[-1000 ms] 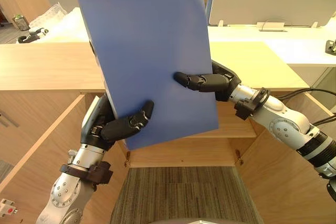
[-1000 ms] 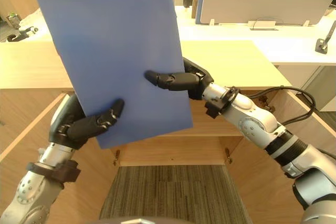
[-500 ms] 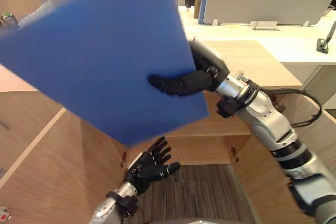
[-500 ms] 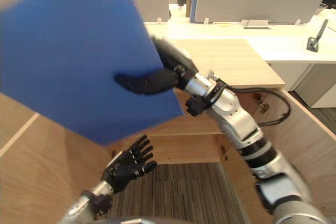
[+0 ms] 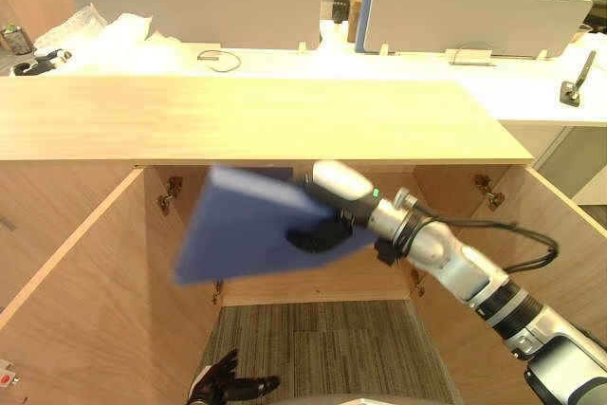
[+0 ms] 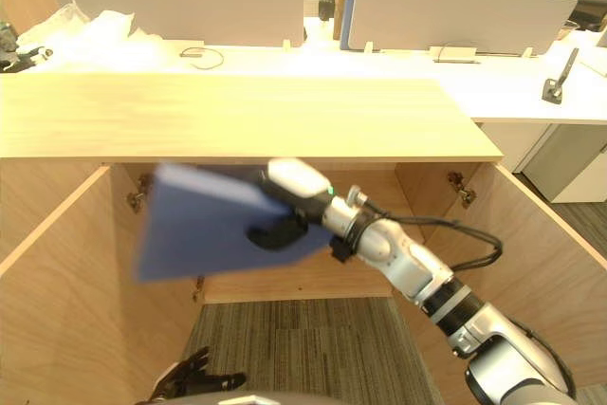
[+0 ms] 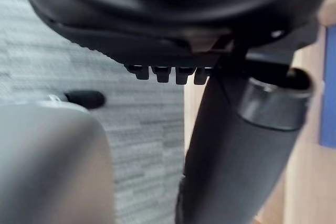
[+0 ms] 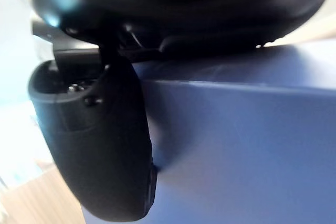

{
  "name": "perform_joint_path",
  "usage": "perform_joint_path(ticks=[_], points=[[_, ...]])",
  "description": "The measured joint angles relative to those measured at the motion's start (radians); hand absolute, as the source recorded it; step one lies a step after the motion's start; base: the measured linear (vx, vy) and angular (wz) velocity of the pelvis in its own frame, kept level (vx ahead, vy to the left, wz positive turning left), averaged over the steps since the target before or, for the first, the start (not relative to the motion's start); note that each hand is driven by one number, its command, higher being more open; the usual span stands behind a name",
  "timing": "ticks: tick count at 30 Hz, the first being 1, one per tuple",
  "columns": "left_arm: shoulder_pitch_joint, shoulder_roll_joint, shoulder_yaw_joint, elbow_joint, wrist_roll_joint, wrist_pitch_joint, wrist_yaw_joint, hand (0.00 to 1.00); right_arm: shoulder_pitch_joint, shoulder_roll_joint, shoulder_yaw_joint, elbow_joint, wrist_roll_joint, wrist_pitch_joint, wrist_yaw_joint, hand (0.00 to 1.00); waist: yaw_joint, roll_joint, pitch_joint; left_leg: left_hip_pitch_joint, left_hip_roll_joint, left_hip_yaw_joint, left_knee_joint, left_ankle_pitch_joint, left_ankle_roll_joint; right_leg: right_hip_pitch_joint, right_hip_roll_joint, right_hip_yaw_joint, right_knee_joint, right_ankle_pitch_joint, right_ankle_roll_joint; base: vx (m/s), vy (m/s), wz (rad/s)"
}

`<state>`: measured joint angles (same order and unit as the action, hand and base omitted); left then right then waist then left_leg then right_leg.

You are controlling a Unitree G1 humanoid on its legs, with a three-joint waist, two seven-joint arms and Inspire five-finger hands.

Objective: Walk over to the cabinet, pick up the folder, carry it to the office cabinet, place the folder inside the office cabinet, then close the office cabinet door

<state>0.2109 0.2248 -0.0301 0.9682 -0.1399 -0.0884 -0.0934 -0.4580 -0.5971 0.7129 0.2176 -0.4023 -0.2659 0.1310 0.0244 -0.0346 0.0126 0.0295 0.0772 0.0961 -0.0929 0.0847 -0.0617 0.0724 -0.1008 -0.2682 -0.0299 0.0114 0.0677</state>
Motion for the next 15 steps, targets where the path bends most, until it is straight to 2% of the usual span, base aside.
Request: perform_joint_path(ticks=[4, 5, 7, 9, 10, 11, 13, 15], points=[[0.008, -0.034, 0.103, 0.060, 0.012, 0.003, 0.046, 1.00, 0.001, 0.003, 0.120, 0.221, -0.080, 0.032, 0.057, 0.00, 0.013, 0.017, 0.047, -0.017, -0.004, 0.007, 0.004, 0.000, 0.000, -0.018, 0.001, 0.008, -0.006, 0.007, 0.003, 0.01, 0.015, -0.06], [-0.002, -0.044, 0.122, 0.060, 0.019, 0.003, 0.063, 1.00, 0.000, 0.014, 0.132, 0.276, -0.091, 0.037, 0.065, 0.00, 0.025, 0.026, 0.063, -0.017, -0.004, 0.013, 0.006, -0.001, 0.000, -0.019, 0.001, 0.014, -0.007, 0.010, 0.005, 0.04, 0.017, -0.13], [-0.015, -0.055, 0.135, 0.059, 0.032, 0.002, 0.075, 1.00, 0.001, 0.066, 0.113, 0.352, -0.106, 0.055, 0.066, 0.00, 0.029, 0.041, 0.090, -0.021, -0.004, 0.022, 0.006, -0.003, 0.000, -0.026, 0.002, 0.022, -0.010, 0.014, 0.006, 0.00, 0.020, -0.14], [-0.031, -0.067, 0.137, 0.058, 0.033, 0.000, 0.084, 1.00, 0.011, 0.158, -0.014, 0.449, -0.071, 0.079, 0.068, 0.00, 0.029, 0.057, 0.109, -0.051, -0.004, 0.029, 0.011, -0.003, 0.001, -0.058, 0.002, 0.031, -0.010, 0.025, 0.008, -0.03, 0.028, -0.15], [-0.045, -0.078, 0.140, 0.054, 0.033, 0.000, 0.087, 1.00, 0.013, 0.262, -0.210, 0.545, 0.039, 0.131, 0.063, 0.00, 0.029, 0.070, 0.140, -0.074, -0.006, 0.031, 0.022, -0.003, 0.003, -0.077, 0.000, 0.033, -0.011, 0.033, 0.009, -0.04, 0.028, -0.07], [-0.050, -0.081, 0.141, 0.053, 0.033, -0.003, 0.086, 1.00, 0.013, 0.303, -0.289, 0.574, 0.102, 0.158, 0.050, 0.00, 0.032, 0.074, 0.151, -0.082, -0.007, 0.031, 0.025, -0.004, 0.004, -0.082, -0.002, 0.033, -0.011, 0.035, 0.011, -0.05, 0.032, -0.04], [-0.055, -0.103, 0.171, 0.030, 0.035, -0.006, 0.087, 1.00, -0.005, 0.400, -0.483, 0.611, 0.313, 0.217, -0.010, 0.00, 0.046, 0.085, 0.187, -0.104, -0.009, 0.036, 0.055, -0.017, 0.011, -0.098, -0.007, 0.043, -0.005, 0.039, 0.015, -0.05, 0.040, -0.11], [-0.074, -0.125, 0.194, -0.012, 0.028, -0.013, 0.086, 1.00, -0.120, 0.472, -0.634, 0.651, 0.604, 0.244, -0.104, 0.00, 0.083, 0.101, 0.233, -0.210, 0.015, 0.060, 0.201, -0.086, 0.019, -0.180, -0.013, 0.071, 0.052, 0.038, 0.012, -0.12, 0.057, -0.37]])
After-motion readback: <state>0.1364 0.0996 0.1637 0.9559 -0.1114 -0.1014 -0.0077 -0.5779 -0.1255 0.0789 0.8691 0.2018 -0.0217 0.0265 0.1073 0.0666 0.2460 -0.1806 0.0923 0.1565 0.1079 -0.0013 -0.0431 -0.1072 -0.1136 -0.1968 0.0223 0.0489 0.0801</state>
